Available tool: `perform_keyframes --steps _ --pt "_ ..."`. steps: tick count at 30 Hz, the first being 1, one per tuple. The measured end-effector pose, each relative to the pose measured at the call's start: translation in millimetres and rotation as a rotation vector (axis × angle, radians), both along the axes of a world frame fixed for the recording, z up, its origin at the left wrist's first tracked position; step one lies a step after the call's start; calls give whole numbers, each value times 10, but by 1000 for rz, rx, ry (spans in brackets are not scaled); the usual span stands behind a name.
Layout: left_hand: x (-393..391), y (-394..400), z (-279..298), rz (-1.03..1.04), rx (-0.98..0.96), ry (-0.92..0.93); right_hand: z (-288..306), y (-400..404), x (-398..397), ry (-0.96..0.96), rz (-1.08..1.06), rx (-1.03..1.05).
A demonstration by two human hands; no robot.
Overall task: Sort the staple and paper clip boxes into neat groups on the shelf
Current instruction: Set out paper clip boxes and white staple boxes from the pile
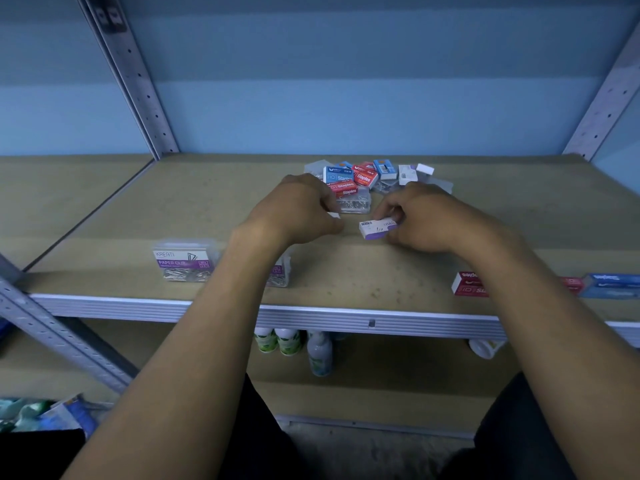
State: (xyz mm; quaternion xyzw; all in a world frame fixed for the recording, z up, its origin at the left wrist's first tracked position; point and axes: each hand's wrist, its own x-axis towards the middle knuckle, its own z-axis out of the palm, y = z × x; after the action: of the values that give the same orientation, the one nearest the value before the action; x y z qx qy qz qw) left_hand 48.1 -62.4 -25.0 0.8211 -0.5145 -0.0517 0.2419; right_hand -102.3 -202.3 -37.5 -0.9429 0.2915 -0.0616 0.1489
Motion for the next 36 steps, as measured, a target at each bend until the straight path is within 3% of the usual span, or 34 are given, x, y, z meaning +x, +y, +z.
perform_keyframes --steps 22,29,36 --pt "-90 -74 -70 -52 2 62 133 15 -188 -17 6 2" --pt "-31 -33 -50 -86 41 44 102 -22 -195 -39 -12 102" --pt "27 1 -30 -110 69 68 145 5 -194 -12 -12 48"
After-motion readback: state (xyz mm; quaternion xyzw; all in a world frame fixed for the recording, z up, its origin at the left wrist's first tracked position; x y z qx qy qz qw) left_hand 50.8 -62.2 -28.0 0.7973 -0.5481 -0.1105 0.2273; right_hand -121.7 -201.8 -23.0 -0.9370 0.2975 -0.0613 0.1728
